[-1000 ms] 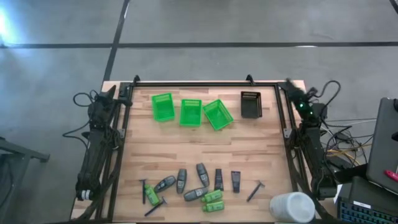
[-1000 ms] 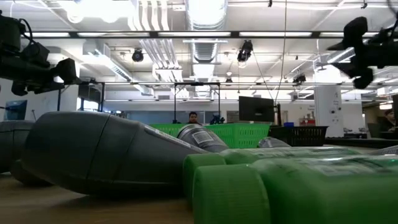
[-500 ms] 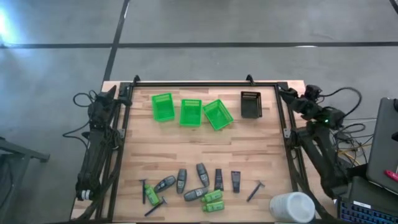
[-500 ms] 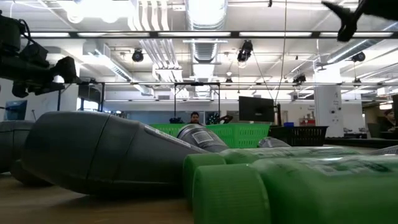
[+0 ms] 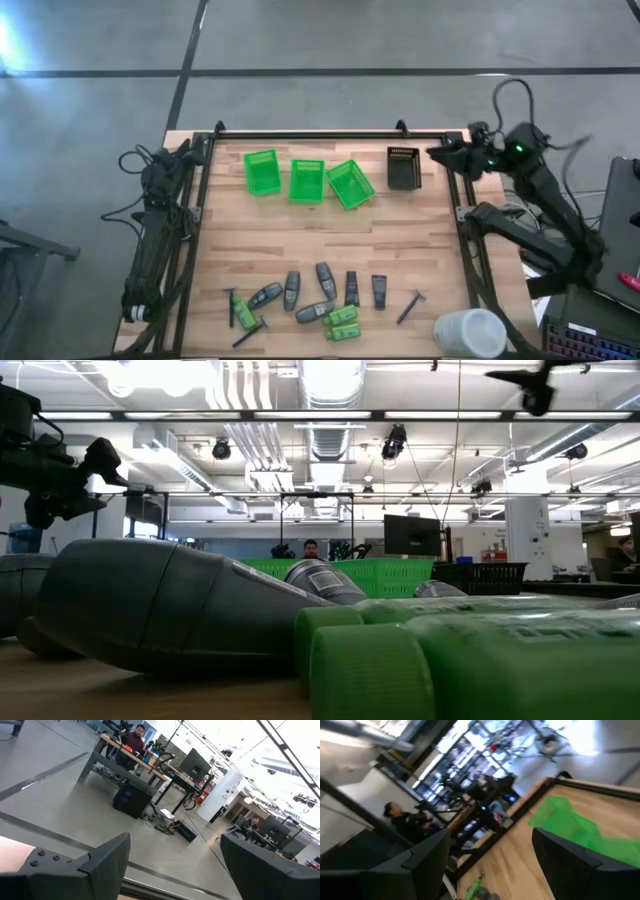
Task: Pick & Place Travel size toiletries
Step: Put the razor into the right green bin
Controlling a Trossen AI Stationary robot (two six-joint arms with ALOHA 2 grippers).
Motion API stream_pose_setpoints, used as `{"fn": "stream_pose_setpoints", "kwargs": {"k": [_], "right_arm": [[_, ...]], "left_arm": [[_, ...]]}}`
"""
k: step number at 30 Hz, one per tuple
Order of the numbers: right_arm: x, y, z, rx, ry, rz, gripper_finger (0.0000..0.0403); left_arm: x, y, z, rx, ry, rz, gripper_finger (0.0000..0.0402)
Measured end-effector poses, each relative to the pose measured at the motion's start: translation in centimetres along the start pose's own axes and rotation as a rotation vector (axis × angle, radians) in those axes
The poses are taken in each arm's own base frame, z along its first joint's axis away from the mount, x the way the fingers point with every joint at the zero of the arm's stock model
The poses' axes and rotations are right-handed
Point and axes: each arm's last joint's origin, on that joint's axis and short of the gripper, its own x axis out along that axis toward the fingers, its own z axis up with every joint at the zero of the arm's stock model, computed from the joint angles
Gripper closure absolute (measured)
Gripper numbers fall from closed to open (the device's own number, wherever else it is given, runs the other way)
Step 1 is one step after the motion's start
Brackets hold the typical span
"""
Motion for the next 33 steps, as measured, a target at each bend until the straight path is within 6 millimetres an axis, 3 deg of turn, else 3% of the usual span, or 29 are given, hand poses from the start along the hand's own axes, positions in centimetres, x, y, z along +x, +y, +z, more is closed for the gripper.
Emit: {"fn": "stream_pose_setpoints", "kwargs": {"k": [3,6,9,12,16,22,26,33], "right_arm": [[3.5,-0.5,1.0,-0.052,0.032,0.117,0.0114],[7.4,-1.2,0.6,-0.031,0.13,0.203,0.0106],[10.4,-1.7,-1.2,0.08,0.35,0.262,0.0097],[12.0,-1.3,-3.9,0.222,0.591,0.301,0.0089],[12.4,-0.3,-7.9,0.332,0.829,0.226,0.0079],[11.8,2.3,-12.3,0.451,1.036,0.109,0.0062],[11.6,3.6,-14.0,0.456,1.113,0.11,0.0051],[12.3,3.5,-15.3,0.477,1.164,0.068,0.0045]], "left_arm": [[0.0,0.0,0.0,-0.001,0.0,0.001,0.0086],[0.0,0.0,0.0,-0.002,-0.001,0.0,0.0086],[0.0,0.0,0.0,-0.002,-0.001,0.001,0.0086],[0.0,0.0,0.0,-0.002,0.0,0.0,0.0086],[0.0,0.0,0.0,-0.002,0.0,0.0,0.0086],[0.0,0.0,0.0,-0.048,0.003,-0.005,0.0086],[0.0,0.0,0.0,-0.055,0.003,-0.005,0.0086],[0.0,0.0,0.0,-0.055,0.003,-0.004,0.0086]]}}
